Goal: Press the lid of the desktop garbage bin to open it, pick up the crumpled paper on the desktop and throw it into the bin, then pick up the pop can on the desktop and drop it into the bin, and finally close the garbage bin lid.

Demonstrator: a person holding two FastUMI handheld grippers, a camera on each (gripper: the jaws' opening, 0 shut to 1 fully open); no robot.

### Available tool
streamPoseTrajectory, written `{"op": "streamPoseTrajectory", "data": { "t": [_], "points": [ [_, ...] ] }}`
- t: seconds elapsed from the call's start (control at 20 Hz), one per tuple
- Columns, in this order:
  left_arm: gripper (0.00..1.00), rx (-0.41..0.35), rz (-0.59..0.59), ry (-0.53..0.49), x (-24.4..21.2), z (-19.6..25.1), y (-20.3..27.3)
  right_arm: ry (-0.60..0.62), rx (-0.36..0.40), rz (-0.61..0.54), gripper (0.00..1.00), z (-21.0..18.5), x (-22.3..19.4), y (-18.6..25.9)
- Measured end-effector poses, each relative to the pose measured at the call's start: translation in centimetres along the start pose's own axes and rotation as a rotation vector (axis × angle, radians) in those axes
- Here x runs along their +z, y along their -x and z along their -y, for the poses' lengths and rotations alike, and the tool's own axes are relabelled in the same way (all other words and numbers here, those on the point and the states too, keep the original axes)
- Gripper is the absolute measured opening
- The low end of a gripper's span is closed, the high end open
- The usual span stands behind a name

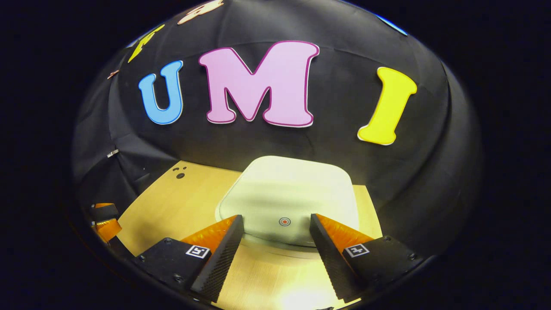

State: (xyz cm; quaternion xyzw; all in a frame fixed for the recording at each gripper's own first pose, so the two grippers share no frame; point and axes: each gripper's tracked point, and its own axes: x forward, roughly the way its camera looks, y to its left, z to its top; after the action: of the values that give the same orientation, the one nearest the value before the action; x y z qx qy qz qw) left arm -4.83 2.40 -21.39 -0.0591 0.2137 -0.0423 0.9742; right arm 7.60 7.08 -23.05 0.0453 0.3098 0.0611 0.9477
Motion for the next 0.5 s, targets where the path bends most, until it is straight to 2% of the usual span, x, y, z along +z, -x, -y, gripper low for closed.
{"op": "streamPoseTrajectory", "data": {
  "t": [0.5],
  "points": [
    [0.95, -0.023, -0.001, 0.009, -0.3, 0.2, 0.2, 0.026, -0.011, -0.003, 1.00, -0.1, -1.0, -0.4]
  ]
}}
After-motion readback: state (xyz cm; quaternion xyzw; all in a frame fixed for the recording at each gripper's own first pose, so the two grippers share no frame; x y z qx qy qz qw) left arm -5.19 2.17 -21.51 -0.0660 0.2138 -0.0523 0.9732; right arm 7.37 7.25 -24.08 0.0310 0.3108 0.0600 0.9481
